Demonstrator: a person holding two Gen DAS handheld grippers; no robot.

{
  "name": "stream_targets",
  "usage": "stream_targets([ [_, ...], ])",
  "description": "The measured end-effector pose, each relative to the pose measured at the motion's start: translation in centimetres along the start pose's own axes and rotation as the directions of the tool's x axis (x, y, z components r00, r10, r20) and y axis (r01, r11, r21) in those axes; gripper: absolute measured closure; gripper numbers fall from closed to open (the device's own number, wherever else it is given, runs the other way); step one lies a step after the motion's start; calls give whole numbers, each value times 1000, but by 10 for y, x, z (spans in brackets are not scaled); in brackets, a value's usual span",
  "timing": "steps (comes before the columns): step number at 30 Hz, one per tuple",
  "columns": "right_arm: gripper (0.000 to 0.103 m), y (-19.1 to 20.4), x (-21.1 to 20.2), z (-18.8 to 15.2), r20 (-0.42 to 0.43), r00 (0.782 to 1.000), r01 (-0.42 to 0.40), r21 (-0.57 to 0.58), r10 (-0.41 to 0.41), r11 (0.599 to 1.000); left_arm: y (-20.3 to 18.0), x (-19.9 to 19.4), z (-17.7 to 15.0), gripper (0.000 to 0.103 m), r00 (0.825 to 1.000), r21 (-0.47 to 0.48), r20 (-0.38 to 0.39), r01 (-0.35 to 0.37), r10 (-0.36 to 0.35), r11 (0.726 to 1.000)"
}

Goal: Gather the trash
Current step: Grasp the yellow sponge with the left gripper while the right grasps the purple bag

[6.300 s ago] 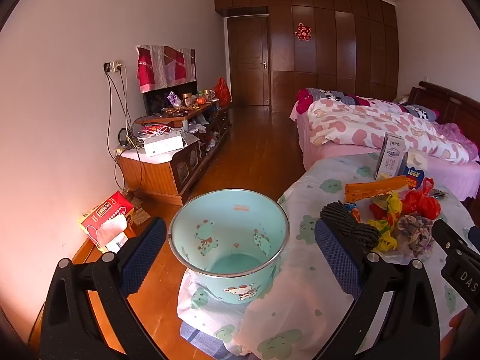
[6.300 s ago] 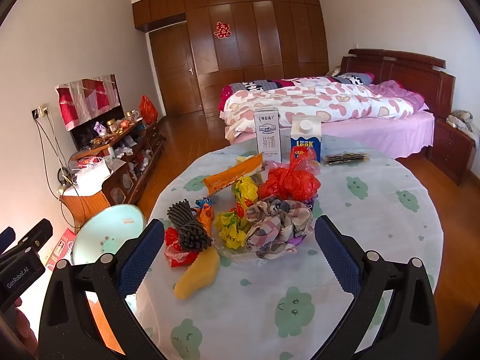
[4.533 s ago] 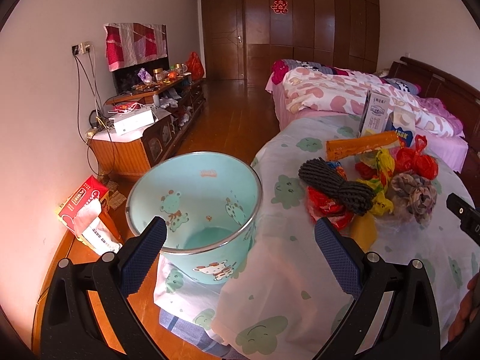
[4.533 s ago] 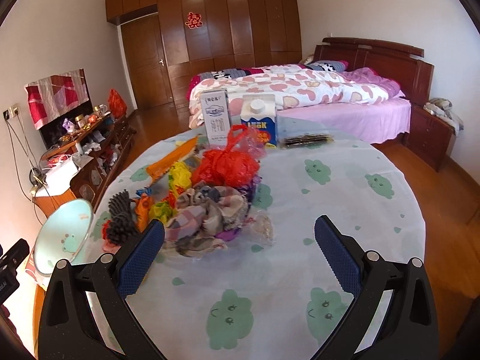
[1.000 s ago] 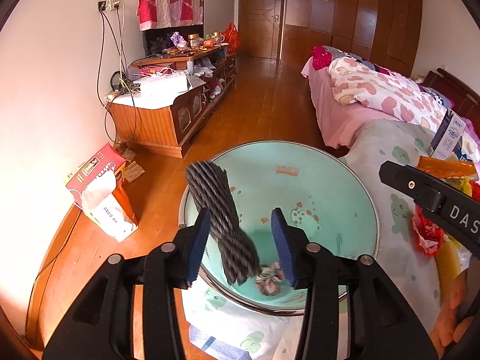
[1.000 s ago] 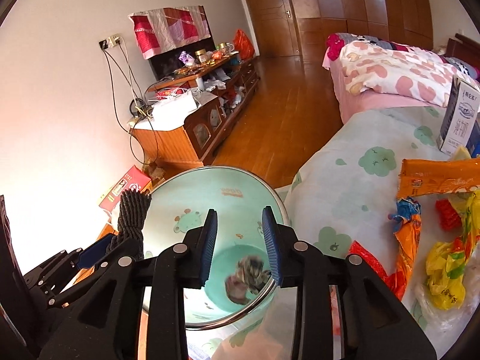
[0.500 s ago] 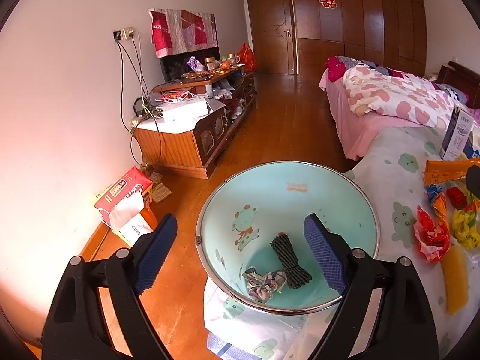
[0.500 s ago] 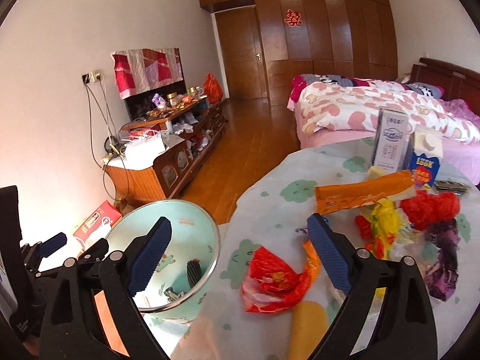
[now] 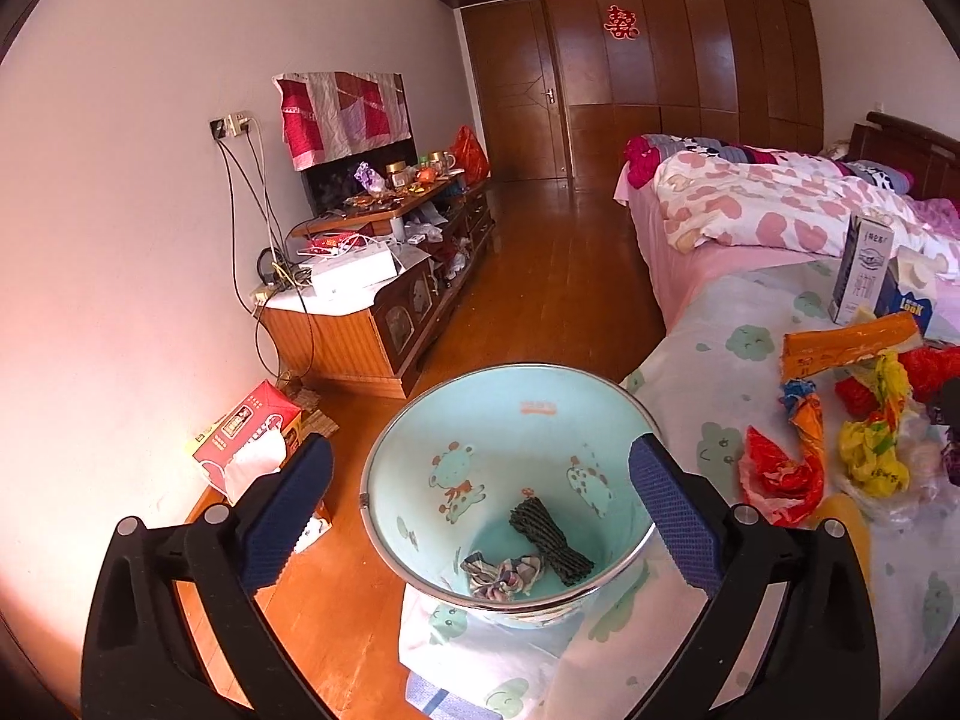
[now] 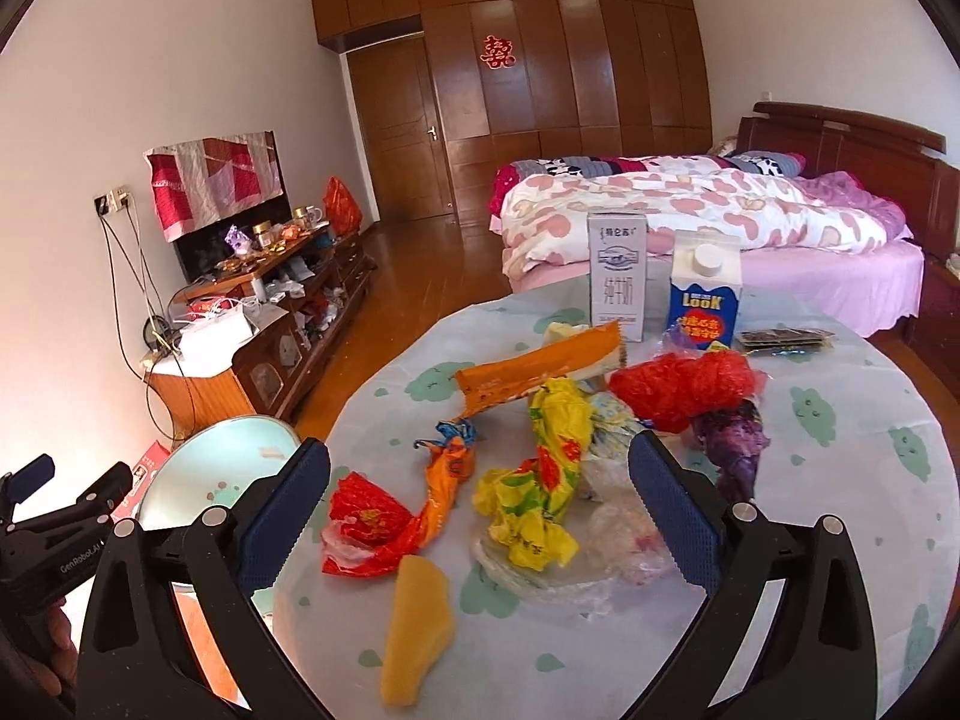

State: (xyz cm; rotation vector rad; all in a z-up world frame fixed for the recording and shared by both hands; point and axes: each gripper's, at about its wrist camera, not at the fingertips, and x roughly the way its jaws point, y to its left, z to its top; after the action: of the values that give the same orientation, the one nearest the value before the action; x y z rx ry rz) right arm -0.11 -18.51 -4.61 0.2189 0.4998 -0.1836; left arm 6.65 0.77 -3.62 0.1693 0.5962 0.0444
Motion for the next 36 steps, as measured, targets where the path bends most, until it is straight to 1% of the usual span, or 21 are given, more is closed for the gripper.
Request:
stream_targets([
  [6, 5, -30, -14, -3, 10, 999, 51, 36, -51, 998, -22, -13, 2, 6, 999, 29, 8, 47, -47, 998],
  [11, 5, -59, -23, -5, 4, 995, 101, 76, -101, 992, -43, -18, 1, 6, 996, 43, -5, 93, -92, 995],
  [14, 5, -74, -28, -7, 0, 991, 130, 94, -131, 987, -53, -18, -4, 6, 990, 42, -26, 139, -138, 989],
  [18, 5, -93, -31, -10, -14, 982, 190, 103, -189, 976, -66, -12, -13, 6, 977, 26, -65, 204, -202, 979],
  [21, 5, -110, -33, -18, -30, 977, 213, 116, -211, 970, -75, -5, -21, 6, 964, 1, -104, 247, -246, 969],
  [24, 5, -119, -31, -21, -40, 975, 221, 119, -218, 968, -88, -1, -27, 7, 954, 0, -127, 274, -272, 962],
  [28, 5, -130, -27, -31, -69, 972, 233, 115, -226, 966, -108, 2, -34, 8, 944, 26, -144, 303, -296, 953],
  [33, 6, -141, -22, -37, -84, 969, 242, 125, -233, 962, -134, 5, -41, 16, 922, 48, -168, 362, -350, 931],
  [36, 6, -145, -22, -37, -83, 972, 232, 143, -222, 962, -148, 10, -46, 18, 909, 57, -193, 385, -368, 921],
])
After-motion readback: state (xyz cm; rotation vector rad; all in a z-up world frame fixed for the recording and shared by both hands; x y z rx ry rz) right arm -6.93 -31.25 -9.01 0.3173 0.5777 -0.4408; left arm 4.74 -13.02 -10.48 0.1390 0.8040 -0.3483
